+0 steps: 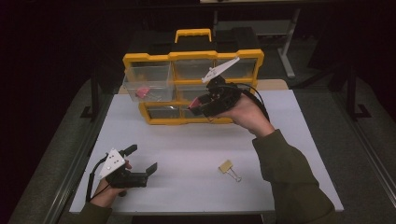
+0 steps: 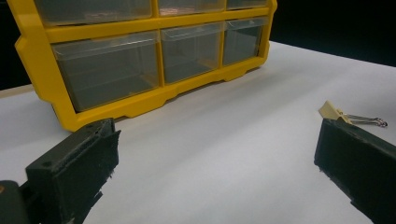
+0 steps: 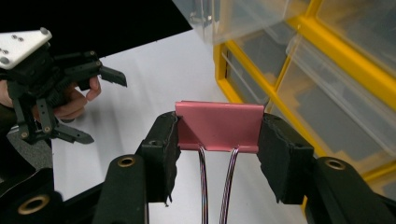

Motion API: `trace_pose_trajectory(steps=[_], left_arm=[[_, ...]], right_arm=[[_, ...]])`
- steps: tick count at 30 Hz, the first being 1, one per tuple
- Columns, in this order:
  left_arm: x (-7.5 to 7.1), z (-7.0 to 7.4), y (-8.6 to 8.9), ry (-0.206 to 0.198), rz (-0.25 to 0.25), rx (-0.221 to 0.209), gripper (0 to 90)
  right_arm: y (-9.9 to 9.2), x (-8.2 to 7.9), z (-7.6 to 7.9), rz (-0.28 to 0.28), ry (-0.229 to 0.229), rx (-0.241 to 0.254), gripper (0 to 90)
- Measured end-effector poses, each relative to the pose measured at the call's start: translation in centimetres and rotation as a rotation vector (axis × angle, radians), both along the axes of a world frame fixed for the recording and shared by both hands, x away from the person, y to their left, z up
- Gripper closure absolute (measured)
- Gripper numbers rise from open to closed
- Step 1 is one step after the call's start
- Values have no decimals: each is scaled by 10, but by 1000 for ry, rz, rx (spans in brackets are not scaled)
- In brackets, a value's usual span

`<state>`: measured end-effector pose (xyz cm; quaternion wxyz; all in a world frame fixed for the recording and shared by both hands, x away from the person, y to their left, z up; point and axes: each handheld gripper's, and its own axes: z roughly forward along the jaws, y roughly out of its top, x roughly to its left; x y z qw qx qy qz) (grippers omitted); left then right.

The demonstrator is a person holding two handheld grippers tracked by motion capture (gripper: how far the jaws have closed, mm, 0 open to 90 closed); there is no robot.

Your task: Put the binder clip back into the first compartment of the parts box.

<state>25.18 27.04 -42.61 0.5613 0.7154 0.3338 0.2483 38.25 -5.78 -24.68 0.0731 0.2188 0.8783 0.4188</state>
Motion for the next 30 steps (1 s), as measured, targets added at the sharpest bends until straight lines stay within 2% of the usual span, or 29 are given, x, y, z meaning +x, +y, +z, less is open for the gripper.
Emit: trace_pose_trajectory(steps=[2,3,5,7,8,9,11,14,16,17,20,21,23,30], left_arm=[[0,0,0,4,-1,3,0],[0,0,0,4,-2,3,0],[-1,0,-1,3,-3,2,0],[0,0,-1,2,-4,2,0],[0,0,0,2,-4,3,0],[-1,0,0,3,-4,3,0],[0,0,0,2,-5,3,0],[-1,0,-1,2,-6,2,0],[-1,0,-1,1,-6,0,0],[-1,0,-1,1,-7,4,0],[-1,0,-1,3,-6,1,0],[-1,1,1,5,-8,22,0],[-1,1,1,7,-9,28,0],[-1,1,0,7,-11,22,0]], right_arm=[[1,3,4,8,-18,1,489],[3,3,7,-2,1,9,489],[4,6,11,4,-1,18,489],[5,9,15,12,-22,18,489],[6,10,17,9,-20,20,489],[7,10,19,-2,2,28,489],[7,14,22,13,-19,26,489],[11,15,28,10,1,28,489],[13,16,30,10,-4,26,489],[14,19,31,21,-27,22,489],[16,21,36,19,-27,23,489],[17,22,37,22,-31,25,489],[19,23,41,23,-29,29,489],[25,28,55,14,-34,40,489]])
